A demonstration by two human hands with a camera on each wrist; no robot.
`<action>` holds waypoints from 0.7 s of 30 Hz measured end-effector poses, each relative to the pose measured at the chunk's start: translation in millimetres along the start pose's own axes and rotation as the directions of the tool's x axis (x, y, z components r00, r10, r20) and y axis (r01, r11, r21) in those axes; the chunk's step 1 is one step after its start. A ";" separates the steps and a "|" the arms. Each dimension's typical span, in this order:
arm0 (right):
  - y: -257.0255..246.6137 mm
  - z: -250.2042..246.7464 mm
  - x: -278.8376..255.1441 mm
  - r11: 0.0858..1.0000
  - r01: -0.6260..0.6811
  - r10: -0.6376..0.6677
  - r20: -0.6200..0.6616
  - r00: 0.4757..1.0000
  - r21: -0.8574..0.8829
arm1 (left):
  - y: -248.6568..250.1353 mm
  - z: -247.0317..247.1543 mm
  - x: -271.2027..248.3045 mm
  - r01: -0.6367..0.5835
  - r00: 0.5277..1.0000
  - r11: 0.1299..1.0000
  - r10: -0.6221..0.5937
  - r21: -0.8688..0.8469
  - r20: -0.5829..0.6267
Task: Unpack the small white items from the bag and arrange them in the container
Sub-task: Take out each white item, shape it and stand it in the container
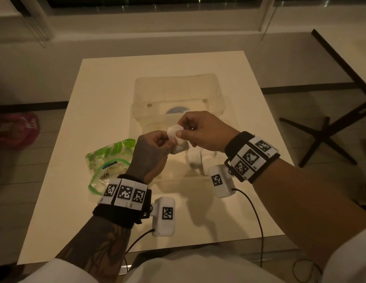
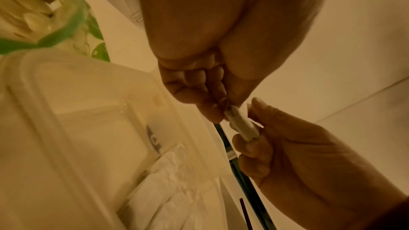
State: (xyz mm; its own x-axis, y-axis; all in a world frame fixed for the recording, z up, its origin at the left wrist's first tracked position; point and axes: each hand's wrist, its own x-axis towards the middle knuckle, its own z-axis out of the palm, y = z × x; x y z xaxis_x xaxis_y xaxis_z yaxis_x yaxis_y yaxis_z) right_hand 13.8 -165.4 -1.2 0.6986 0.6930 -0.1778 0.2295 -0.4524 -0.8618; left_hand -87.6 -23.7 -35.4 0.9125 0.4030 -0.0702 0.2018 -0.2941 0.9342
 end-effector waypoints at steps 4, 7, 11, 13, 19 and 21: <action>0.4 -4.5 -1.8 0.999 0.026 -0.027 -0.027 0.999 -0.028 | 4.1 1.9 1.4 -0.038 0.995 0.998 0.033 0.049 0.099; 1.5 -6.6 -2.6 0.998 0.050 -0.052 -0.044 0.998 -0.037 | 6.3 4.5 0.0 -0.025 0.998 1.000 0.026 -0.013 0.061; 3.0 -8.7 -2.7 0.999 0.040 -0.040 -0.081 0.996 0.002 | 9.3 13.5 -8.4 0.037 0.999 0.989 -0.040 -0.141 -0.020; 3.6 -9.2 -2.6 0.999 0.035 -0.035 -0.092 0.995 0.005 | 7.5 18.2 -12.2 0.052 0.997 0.983 -0.061 -0.177 -0.045; 5.0 -9.0 -1.8 0.999 0.027 -0.024 -0.121 0.992 0.024 | -1.7 24.6 -14.8 0.030 0.995 0.989 -0.043 -0.143 -0.090; 4.7 -7.8 -1.9 0.999 0.023 -0.018 -0.128 0.992 0.037 | -0.4 23.8 -15.0 0.015 0.996 0.993 -0.025 -0.118 -0.086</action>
State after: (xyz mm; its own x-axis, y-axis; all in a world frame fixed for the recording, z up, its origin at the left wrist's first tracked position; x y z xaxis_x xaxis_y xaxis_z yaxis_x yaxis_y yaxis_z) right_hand 18.8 -173.2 -1.3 0.7754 0.6236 -0.0995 0.2203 -0.4148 -0.8828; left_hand -92.9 -50.2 -43.0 0.8731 0.4834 -0.0637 0.1721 -0.1834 0.9679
